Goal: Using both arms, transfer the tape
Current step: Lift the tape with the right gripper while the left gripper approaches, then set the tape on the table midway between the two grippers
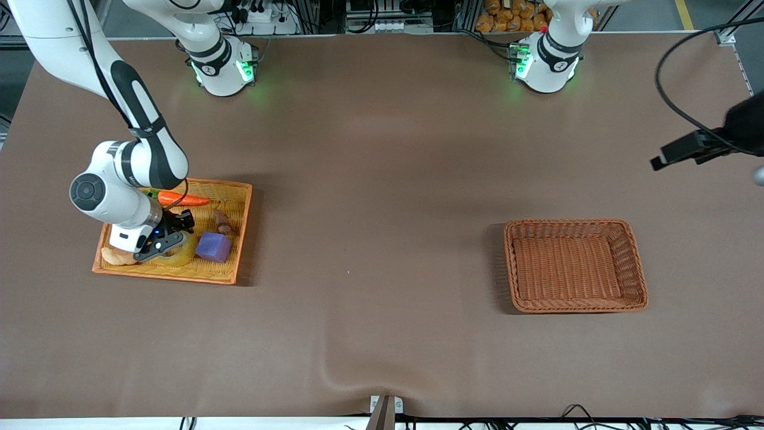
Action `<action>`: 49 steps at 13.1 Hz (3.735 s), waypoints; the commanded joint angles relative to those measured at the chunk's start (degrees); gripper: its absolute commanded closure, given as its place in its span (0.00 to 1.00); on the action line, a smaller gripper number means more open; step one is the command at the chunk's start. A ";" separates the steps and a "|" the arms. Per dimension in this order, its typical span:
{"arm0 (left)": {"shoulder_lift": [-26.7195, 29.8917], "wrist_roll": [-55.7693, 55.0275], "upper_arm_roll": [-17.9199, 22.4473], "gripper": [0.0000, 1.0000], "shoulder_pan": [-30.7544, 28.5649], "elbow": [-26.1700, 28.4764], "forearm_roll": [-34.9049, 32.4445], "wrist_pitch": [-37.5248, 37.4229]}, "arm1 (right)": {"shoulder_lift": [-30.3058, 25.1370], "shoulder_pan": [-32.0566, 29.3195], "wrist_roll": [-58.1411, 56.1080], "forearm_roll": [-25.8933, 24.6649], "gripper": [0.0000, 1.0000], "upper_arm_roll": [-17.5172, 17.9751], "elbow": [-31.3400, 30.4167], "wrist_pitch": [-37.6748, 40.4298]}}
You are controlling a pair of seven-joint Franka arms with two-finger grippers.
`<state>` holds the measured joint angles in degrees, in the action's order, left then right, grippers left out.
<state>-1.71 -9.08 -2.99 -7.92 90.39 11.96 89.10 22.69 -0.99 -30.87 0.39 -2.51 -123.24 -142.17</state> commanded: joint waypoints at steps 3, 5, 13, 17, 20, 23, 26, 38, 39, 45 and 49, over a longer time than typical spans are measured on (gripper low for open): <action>-6.01 -0.67 -1.49 0.00 1.58 -0.92 1.57 4.05 | -5.72 -0.77 1.15 0.66 1.00 0.14 4.21 12.84; -8.56 -0.76 -1.50 0.00 4.13 -0.75 1.40 6.08 | -8.97 0.45 4.93 0.66 1.00 0.40 8.17 21.72; -14.10 -2.51 -1.50 0.00 12.13 -0.31 -4.58 10.04 | 0.75 23.55 41.63 0.84 1.00 0.40 35.67 36.79; -14.55 -3.22 -1.50 0.00 12.23 -0.31 -4.67 10.75 | 13.84 32.61 58.78 7.94 1.00 0.31 46.58 31.28; -14.64 -3.22 -1.50 0.00 12.22 -0.31 -4.67 11.01 | 19.04 37.11 66.98 7.87 1.00 0.23 46.86 20.65; -14.72 -3.22 -1.50 0.00 12.22 -0.13 -5.19 11.01 | 24.05 40.36 74.88 7.96 1.00 0.23 47.91 13.86; -15.34 -3.74 -1.67 0.00 12.66 -0.04 -5.46 12.40 | 26.35 44.14 79.02 7.87 1.00 0.23 48.26 11.75; -23.68 -24.56 -1.58 0.00 24.61 -0.83 -5.55 26.21 | 20.04 37.48 79.65 8.31 0.00 0.22 47.48 14.10; -24.56 -25.71 -1.58 0.00 25.92 -0.83 -5.55 26.22 | 17.76 37.46 79.65 8.22 0.00 -0.12 47.47 17.68; -30.35 -40.55 -1.50 0.00 37.35 -1.18 -12.92 26.22 | 4.92 28.60 68.05 7.69 0.00 -0.21 45.81 32.83; -37.99 -46.98 -1.67 0.00 42.53 -7.68 -12.84 29.28 | -5.70 23.24 61.38 7.43 0.00 -0.30 39.06 33.98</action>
<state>-34.69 -52.92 -5.00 32.12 87.59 0.55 117.34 25.00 24.52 33.20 7.80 -3.77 -76.73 -108.04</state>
